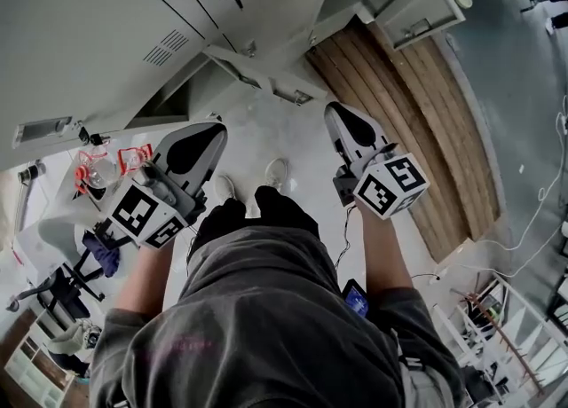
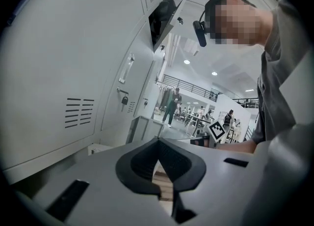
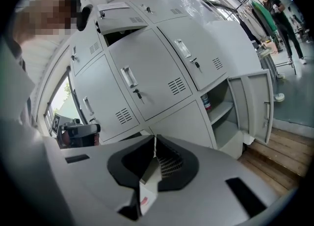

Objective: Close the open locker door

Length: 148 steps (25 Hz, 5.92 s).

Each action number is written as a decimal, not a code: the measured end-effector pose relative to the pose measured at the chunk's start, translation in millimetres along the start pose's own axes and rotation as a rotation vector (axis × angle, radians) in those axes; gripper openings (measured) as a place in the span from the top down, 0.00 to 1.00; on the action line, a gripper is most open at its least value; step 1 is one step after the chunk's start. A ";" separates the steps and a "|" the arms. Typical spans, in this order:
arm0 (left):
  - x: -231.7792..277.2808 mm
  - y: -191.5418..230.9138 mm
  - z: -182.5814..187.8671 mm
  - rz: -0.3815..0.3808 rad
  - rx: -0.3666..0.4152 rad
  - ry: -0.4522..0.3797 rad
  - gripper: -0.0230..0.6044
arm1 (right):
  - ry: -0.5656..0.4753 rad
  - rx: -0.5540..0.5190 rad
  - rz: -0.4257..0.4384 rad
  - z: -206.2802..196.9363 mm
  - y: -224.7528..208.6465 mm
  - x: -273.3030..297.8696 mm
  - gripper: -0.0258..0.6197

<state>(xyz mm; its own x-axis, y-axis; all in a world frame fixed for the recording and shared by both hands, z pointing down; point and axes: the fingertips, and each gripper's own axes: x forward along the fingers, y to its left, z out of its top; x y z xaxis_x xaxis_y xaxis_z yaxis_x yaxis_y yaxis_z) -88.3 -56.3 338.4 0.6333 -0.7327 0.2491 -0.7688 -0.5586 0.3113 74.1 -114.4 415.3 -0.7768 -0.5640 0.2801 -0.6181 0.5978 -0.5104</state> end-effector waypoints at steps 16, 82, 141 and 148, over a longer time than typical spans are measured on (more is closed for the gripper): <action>22.3 6.1 -35.0 -0.007 -0.040 0.060 0.94 | 0.037 0.007 0.012 -19.0 -36.1 21.5 0.87; -188.8 55.1 -86.3 0.044 -0.100 0.014 0.94 | 0.103 0.077 0.007 -130.8 131.5 54.8 0.83; -334.3 157.2 -90.8 0.211 -0.152 -0.094 0.94 | 0.239 0.024 0.164 -168.7 270.3 221.9 0.87; -343.1 163.7 -89.8 0.232 -0.157 -0.110 0.94 | 0.255 0.006 0.171 -169.4 275.8 238.9 0.88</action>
<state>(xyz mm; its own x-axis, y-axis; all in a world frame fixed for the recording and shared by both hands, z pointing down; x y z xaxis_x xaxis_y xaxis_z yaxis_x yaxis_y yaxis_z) -423.4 138.6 386.3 0.4225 -0.8762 0.2316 -0.8632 -0.3111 0.3977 -302.4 12.2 479.2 -0.8752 -0.2937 0.3845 -0.4757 0.6677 -0.5727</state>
